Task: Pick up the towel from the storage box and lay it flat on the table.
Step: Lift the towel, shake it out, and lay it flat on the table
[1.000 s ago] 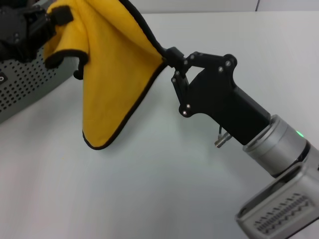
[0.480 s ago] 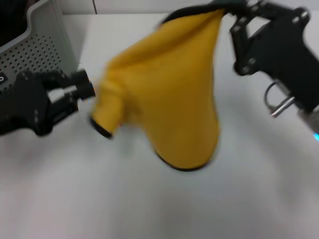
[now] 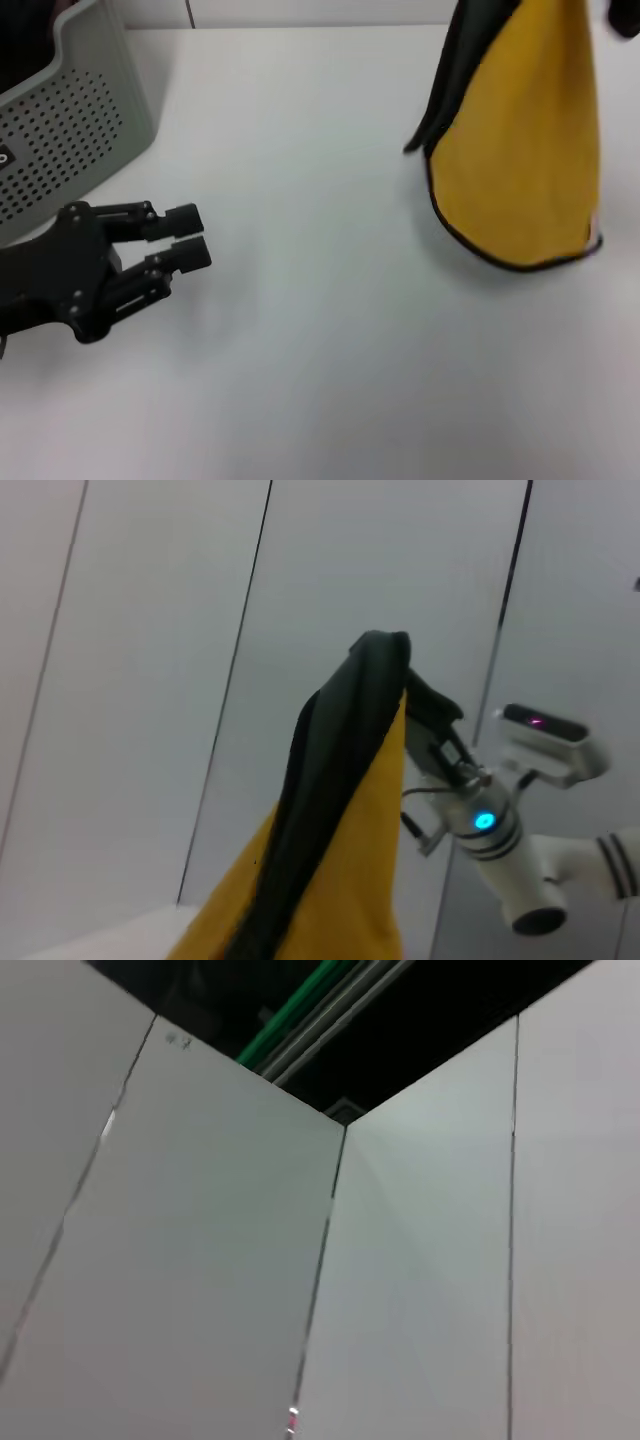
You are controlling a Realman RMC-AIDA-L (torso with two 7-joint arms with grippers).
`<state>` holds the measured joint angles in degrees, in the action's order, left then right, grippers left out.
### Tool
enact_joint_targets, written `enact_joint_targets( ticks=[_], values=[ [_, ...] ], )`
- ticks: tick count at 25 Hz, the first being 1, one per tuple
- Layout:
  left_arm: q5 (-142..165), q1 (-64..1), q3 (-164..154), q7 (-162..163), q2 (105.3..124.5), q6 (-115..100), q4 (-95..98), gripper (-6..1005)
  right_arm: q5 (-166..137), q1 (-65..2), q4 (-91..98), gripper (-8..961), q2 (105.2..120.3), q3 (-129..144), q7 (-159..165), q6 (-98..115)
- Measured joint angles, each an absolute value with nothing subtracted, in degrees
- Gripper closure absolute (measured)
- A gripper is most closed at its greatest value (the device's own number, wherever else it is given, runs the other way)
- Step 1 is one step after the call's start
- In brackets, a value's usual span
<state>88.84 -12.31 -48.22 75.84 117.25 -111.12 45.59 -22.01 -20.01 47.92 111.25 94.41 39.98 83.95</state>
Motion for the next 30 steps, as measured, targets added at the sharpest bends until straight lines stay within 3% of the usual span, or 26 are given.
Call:
enact_joint_targets(
  ticks=[4,9,15,22,30],
  values=[
    [84.9,-13.5,-48.2,72.4,117.68,-111.6,40.1,705,-29.5,-22.1,47.8,947,111.48,84.1,51.0,87.7],
    [83.6,-16.3,-48.2,64.2,119.53,-111.3,32.5,506,-31.9,-24.9,48.2,946,111.79,80.1,56.1,88.9],
    [84.1,-20.8,-48.6,58.8,119.73,-111.2,24.6,408,-32.2,-28.1,48.7,946,112.77,79.9,58.7,89.6],
    [83.9,-23.6,-48.7,56.9,119.96,-110.9,18.3,408,-33.9,-30.2,49.0,945,113.85,80.2,59.4,90.6],
    [81.0,-24.8,-48.2,57.3,119.99,-108.1,16.2,407,-34.3,-30.2,48.7,944,113.92,80.3,60.3,94.2]
  ],
)
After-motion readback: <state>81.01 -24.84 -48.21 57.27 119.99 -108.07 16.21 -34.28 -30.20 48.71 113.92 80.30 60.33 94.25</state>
